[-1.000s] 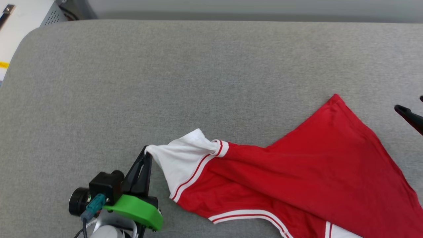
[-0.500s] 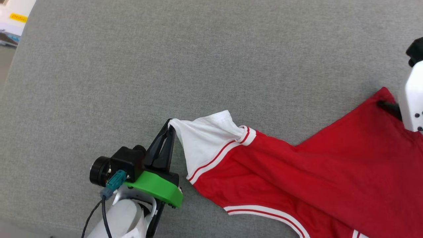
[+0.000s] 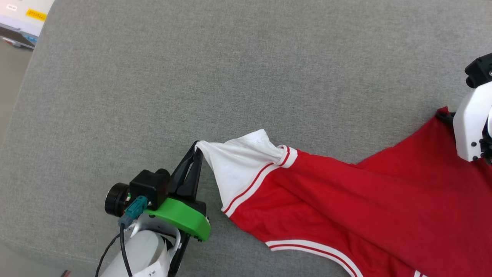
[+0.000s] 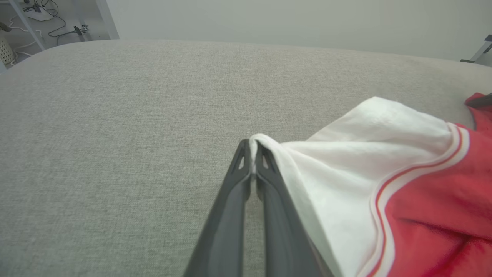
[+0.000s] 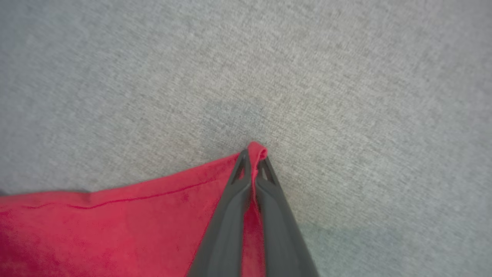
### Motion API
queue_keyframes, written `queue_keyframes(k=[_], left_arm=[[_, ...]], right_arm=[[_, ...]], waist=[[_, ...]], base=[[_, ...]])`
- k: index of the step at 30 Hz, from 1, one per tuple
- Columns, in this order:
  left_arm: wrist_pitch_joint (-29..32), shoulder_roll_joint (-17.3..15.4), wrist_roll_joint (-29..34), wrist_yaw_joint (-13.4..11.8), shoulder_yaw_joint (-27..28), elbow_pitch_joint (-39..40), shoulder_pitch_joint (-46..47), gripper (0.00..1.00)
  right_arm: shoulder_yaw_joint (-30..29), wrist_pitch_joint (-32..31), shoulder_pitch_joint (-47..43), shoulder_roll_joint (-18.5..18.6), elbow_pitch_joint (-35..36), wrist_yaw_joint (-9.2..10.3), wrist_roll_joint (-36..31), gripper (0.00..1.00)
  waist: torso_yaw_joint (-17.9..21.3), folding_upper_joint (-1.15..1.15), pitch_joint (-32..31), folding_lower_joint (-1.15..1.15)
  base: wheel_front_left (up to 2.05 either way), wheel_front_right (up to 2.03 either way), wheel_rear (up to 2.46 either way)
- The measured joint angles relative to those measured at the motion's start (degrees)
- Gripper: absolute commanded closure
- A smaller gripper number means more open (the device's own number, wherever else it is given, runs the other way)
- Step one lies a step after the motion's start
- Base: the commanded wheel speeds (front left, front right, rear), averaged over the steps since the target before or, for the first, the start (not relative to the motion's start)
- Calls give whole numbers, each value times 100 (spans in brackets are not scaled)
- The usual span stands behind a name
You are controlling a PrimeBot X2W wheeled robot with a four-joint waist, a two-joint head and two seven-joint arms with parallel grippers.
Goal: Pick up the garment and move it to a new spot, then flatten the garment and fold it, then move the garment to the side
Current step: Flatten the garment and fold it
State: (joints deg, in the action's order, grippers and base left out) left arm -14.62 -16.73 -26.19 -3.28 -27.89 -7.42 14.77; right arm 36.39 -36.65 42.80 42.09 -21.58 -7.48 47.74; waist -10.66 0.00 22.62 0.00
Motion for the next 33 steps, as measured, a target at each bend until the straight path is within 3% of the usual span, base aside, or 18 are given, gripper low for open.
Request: queue_keyframes(k=[6, 14, 24, 33], left_arm=[[-2, -157, 62, 58, 154, 8, 47, 100], [167, -423, 145, 153, 386, 378, 870, 100], [864, -709, 349, 439, 515, 679, 2883, 100], [1374, -561, 355, 891, 513, -180, 5926, 100]], right_arm=[[-89, 1188, -14, 8, 291, -5, 215, 100], [-517, 2148, -15, 178, 802, -5, 209, 100], [-1224, 2251, 442, 94, 1234, -5, -223, 100], [-1572, 1975, 2677, -335, 846, -5, -1024, 100]], waist=[[163, 0, -442, 0], [468, 0, -1004, 0], [922, 0, -1081, 0], [1054, 0, -311, 0]], base=[[0, 0, 0], [0, 0, 0], [0, 0, 0], [0, 0, 0]])
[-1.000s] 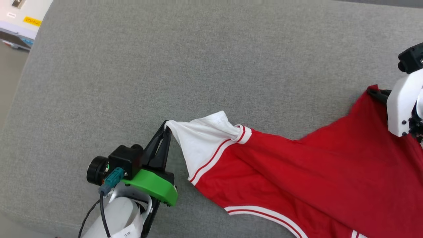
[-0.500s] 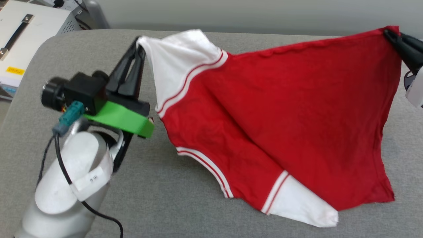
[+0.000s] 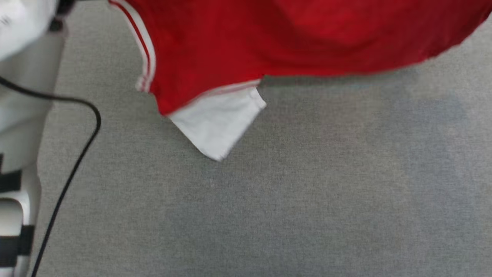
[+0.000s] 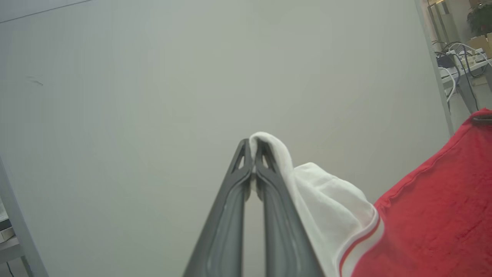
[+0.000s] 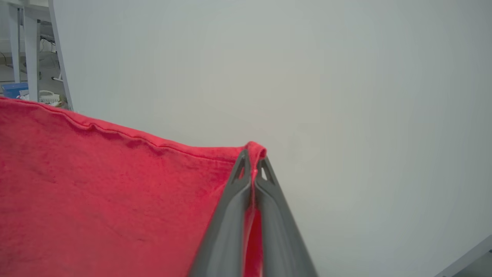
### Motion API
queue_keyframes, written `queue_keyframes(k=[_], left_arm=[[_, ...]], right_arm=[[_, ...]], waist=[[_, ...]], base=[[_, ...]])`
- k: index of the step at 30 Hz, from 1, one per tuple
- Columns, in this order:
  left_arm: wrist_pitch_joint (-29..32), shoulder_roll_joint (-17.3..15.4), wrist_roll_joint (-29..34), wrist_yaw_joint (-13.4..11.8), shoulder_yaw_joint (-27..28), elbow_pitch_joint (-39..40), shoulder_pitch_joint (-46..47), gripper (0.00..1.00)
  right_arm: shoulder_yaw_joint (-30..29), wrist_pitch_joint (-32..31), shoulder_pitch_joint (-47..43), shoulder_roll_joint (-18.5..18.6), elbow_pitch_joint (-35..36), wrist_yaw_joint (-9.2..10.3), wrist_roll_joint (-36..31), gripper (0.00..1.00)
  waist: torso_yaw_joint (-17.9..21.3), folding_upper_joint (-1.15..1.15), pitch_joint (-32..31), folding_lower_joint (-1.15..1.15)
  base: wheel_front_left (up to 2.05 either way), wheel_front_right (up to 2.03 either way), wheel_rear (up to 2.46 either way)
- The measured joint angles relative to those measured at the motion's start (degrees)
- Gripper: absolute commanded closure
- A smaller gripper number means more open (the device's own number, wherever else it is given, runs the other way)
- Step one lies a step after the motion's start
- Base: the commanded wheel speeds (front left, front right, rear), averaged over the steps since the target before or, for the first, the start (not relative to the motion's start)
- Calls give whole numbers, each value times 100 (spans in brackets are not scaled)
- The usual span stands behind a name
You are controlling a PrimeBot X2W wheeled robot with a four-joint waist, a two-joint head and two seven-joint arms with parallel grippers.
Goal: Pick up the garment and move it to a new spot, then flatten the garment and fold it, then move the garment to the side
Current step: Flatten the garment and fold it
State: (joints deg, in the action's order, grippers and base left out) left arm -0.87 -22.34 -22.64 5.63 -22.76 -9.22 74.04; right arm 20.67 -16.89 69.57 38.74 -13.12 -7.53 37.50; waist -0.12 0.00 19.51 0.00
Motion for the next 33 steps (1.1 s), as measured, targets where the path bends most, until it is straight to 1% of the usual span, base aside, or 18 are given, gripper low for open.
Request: queue_keyframes(k=[4, 9, 14, 17, 22, 25, 29, 33], left_arm=[[35, 52, 24, 78, -34, -664, 1275, 100], [-53, 60, 85, 142, -187, -1372, 2499, 100], [-220, 57, 31, 170, -363, -2025, 3289, 100], [-339, 33, -141, 170, -569, -2306, 3468, 100], [-569, -55, -477, 171, -972, -2676, 3365, 100], [-777, -140, -671, 171, -1135, -2817, 3031, 100], [-992, -257, -951, 171, -1410, -2910, 2315, 100], [-1199, -413, -1128, 171, -1551, -2884, 1448, 100]], right_arm=[[34, 33, 1176, -232, -557, 0, -376, 100], [192, 305, 2441, -460, -1244, 0, -708, 100], [435, 625, 3294, -559, -1936, 0, -828, 100], [646, 813, 3524, -602, -2302, 0, -824, 100], [1081, 1154, 3440, -711, -2716, 0, -665, 100], [1343, 1366, 3087, -772, -2828, 0, -483, 100], [1724, 1630, 2421, -800, -2842, 0, -151, 100], [2163, 1880, 1647, -788, -2720, 0, 245, 100]], waist=[[12, 0, 424, 0], [40, 0, 870, -1], [70, 0, 1217, -1], [84, 0, 1368, -1], [106, 0, 1519, -2], [126, 0, 1493, -1], [116, 0, 1352, -1], [99, 0, 1131, -1]], base=[[0, 0, 0], [0, 0, 0], [0, 0, 0], [0, 0, 0], [0, 0, 0], [0, 0, 0], [0, 0, 0], [0, 0, 0]])
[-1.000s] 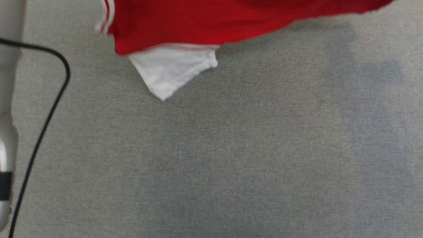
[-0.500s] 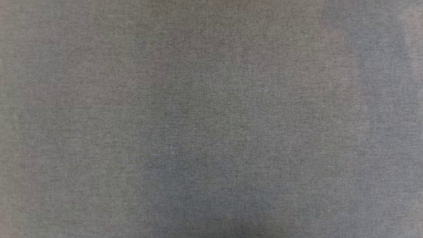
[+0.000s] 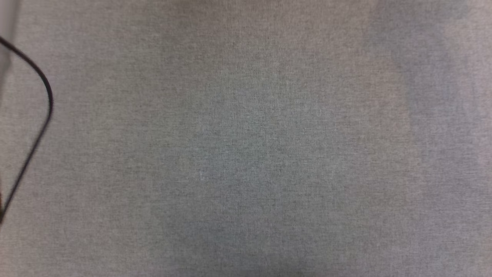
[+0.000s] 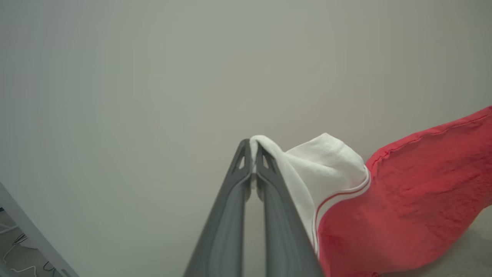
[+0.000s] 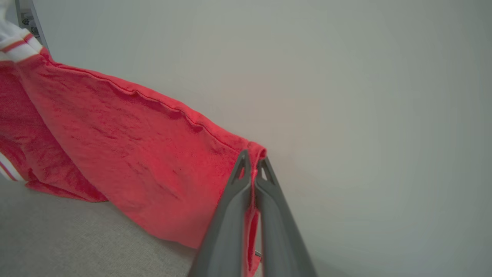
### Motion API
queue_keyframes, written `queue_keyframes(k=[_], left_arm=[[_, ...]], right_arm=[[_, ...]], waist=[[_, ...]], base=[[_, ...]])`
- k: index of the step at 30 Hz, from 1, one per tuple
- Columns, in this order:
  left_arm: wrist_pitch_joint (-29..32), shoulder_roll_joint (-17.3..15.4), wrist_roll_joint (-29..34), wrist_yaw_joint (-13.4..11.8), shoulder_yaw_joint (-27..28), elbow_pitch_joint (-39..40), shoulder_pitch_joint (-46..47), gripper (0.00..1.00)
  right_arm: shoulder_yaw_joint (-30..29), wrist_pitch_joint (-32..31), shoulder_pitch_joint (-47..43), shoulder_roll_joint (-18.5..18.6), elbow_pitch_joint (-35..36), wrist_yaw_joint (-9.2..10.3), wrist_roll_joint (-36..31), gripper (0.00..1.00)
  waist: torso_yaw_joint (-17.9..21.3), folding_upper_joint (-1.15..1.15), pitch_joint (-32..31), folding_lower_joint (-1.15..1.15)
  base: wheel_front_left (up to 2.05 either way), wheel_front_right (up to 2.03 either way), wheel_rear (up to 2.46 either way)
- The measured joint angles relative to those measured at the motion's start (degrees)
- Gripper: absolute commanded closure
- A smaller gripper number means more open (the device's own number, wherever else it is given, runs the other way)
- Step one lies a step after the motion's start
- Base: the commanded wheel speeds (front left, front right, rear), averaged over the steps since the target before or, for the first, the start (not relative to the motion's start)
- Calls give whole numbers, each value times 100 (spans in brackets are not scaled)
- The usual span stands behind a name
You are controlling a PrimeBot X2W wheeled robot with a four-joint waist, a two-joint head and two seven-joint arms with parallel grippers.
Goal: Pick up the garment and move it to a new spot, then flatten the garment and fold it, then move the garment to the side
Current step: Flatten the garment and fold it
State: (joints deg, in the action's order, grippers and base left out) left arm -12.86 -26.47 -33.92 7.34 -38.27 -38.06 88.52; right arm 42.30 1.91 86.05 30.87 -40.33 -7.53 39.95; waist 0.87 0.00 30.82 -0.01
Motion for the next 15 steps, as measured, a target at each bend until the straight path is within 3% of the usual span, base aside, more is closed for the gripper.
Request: queue_keyframes(k=[6, 15], left_arm=[[-127, -148, -88, -103, -153, 428, -1631, 100], [-112, -541, -372, -805, -485, 1890, -4551, 100]], right_arm=[[583, 265, -1272, 319, 369, 0, 563, 100], [1080, 466, -3371, 976, 1015, 0, 1188, 100]], waist=[[-31, 0, -460, 1], [-58, 0, -1328, 1]], base=[[0, 0, 0], [0, 0, 0]])
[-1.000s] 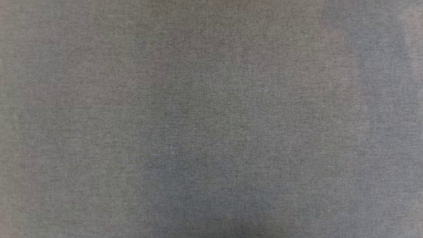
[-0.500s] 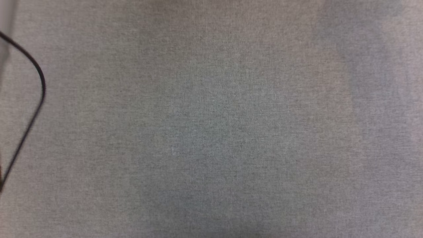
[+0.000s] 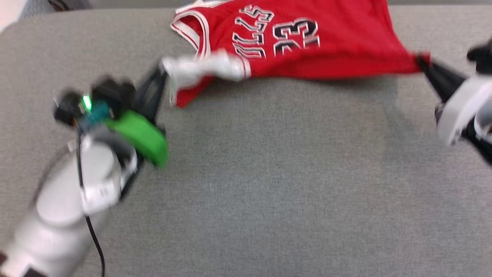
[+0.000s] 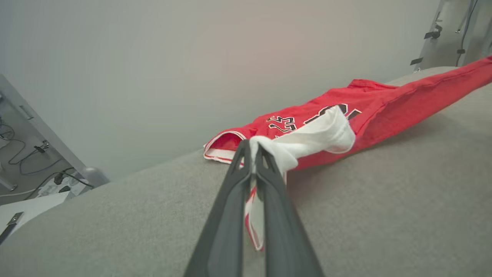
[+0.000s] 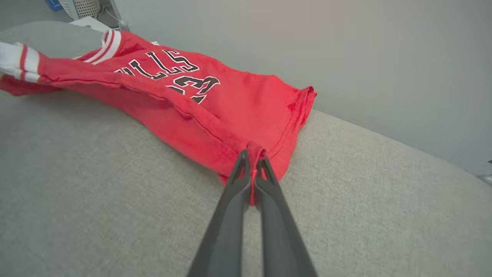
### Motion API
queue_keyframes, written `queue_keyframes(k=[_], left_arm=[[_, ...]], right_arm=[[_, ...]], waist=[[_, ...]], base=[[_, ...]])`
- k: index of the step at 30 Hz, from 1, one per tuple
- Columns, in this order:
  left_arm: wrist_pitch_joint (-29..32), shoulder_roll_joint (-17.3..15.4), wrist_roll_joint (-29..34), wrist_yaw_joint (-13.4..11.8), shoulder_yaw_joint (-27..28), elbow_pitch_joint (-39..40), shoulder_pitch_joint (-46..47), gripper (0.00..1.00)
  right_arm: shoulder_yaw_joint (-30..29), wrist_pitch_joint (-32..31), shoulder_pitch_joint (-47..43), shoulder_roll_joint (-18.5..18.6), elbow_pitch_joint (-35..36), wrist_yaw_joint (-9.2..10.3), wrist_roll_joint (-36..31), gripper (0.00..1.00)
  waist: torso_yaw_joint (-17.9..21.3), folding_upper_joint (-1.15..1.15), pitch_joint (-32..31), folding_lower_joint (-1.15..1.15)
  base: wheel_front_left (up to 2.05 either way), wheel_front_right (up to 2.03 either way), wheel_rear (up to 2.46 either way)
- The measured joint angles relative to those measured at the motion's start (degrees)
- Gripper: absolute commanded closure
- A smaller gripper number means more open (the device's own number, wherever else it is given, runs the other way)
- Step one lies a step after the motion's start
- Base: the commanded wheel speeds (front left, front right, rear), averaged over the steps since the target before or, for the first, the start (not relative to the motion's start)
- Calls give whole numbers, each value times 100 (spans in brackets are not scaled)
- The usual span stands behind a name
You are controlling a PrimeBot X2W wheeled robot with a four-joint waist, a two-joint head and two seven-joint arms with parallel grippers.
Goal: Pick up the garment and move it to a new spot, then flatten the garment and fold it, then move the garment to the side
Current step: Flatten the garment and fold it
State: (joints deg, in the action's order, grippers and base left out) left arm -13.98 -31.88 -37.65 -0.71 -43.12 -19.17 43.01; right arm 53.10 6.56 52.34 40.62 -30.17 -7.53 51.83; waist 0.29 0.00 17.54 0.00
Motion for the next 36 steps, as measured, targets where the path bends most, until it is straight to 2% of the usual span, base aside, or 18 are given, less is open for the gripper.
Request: queue_keyframes(k=[5, 7, 10, 22, 26, 30, 33, 36], left_arm=[[130, -209, -203, -404, -234, 754, -1373, 100], [218, -348, -402, -443, -308, 953, -1864, 100], [260, -485, -598, -627, -376, 1207, -2525, 100], [342, -736, -1401, -1291, -571, 1991, -4543, 100], [342, -814, -1470, -1369, -587, 2169, -4734, 100], [285, -810, -1313, -1389, -571, 2196, -4615, 100], [288, -802, -1055, -1328, -532, 2152, -4147, 100], [348, -784, -899, -1158, -455, 2034, -3491, 100]], right_arm=[[119, 44, -1110, 229, 283, 0, 144, 100], [110, 70, -1554, 312, 385, 0, 185, 100], [59, 86, -2107, 369, 464, 0, 191, 100], [-625, -111, -4123, 706, 1084, 0, 231, 100], [-1045, -283, -4717, 768, 1417, -1, 234, 100], [-1561, -474, -4898, 700, 1651, 0, 198, 100], [-1941, -655, -4893, 572, 1816, 0, 127, 100], [-2326, -781, -4835, 450, 1962, 0, -10, 100]], waist=[[-16, 0, -458, 0], [-24, 0, -646, 0], [-34, 0, -889, 0], [-72, 0, -1574, 0], [-102, 0, -1592, 0], [-96, 0, -1472, 0], [-90, 0, -1355, 0], [-73, 0, -1217, 0]], base=[[0, 0, 0], [0, 0, 0], [0, 0, 0], [0, 0, 0], [0, 0, 0], [0, 0, 0], [0, 0, 0], [0, 0, 0]])
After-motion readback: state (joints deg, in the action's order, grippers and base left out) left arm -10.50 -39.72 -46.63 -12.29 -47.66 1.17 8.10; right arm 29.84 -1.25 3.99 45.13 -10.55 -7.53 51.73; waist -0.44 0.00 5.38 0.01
